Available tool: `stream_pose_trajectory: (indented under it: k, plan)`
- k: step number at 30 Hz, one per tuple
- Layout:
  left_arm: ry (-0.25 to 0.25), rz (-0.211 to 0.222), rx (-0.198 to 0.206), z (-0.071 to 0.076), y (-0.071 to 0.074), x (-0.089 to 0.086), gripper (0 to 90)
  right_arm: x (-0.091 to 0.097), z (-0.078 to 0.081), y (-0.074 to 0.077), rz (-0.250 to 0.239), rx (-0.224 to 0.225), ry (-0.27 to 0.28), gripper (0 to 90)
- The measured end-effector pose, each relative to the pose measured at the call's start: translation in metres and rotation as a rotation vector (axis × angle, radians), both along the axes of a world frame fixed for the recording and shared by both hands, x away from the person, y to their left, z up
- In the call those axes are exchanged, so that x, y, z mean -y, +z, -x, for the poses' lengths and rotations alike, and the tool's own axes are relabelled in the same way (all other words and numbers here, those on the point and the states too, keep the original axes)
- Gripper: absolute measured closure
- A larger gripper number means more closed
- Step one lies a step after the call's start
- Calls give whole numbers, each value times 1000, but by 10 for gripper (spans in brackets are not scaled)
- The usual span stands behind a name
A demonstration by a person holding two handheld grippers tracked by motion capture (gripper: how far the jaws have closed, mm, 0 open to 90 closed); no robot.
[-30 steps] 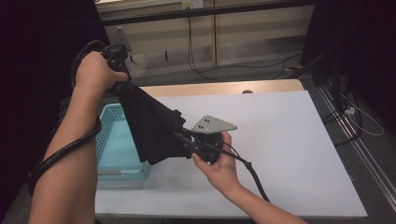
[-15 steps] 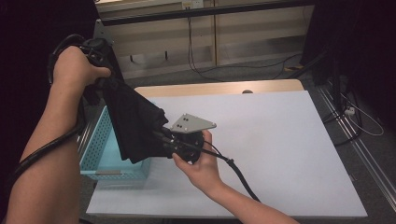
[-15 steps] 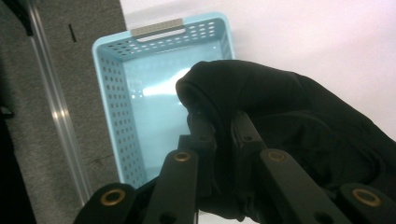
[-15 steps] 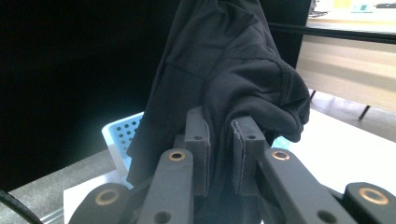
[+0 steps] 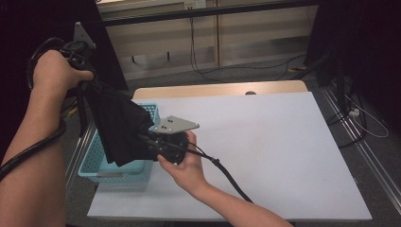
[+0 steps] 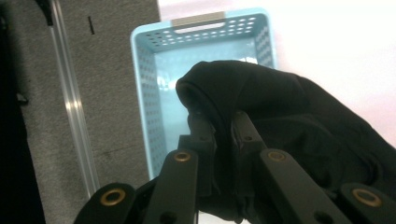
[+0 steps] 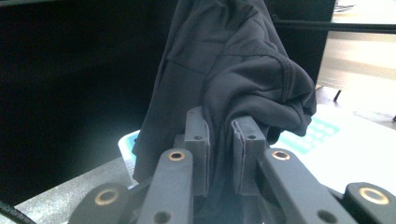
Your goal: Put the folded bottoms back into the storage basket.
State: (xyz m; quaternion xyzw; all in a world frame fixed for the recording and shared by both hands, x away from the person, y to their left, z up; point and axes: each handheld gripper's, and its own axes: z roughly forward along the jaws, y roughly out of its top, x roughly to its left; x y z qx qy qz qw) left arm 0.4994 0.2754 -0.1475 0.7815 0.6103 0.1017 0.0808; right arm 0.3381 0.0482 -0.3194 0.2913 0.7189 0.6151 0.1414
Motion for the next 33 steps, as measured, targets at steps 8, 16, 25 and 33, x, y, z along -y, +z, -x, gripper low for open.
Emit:
stream_pose_trajectory:
  k: [8,16,25,33]
  plan:
    - [-7,-10,28,-17,-18,-20,823,-30,-7,-11,-16,-25,29,781]
    - [-122,-126,194,-25,-74,-30,279,-36,-19,-29,114,-80,57,392]
    - [-125,-29,165,-8,-111,-31,221,19,-15,-30,184,-39,30,284]
    - [-131,12,182,5,-139,-30,211,56,-10,-42,195,-62,2,241]
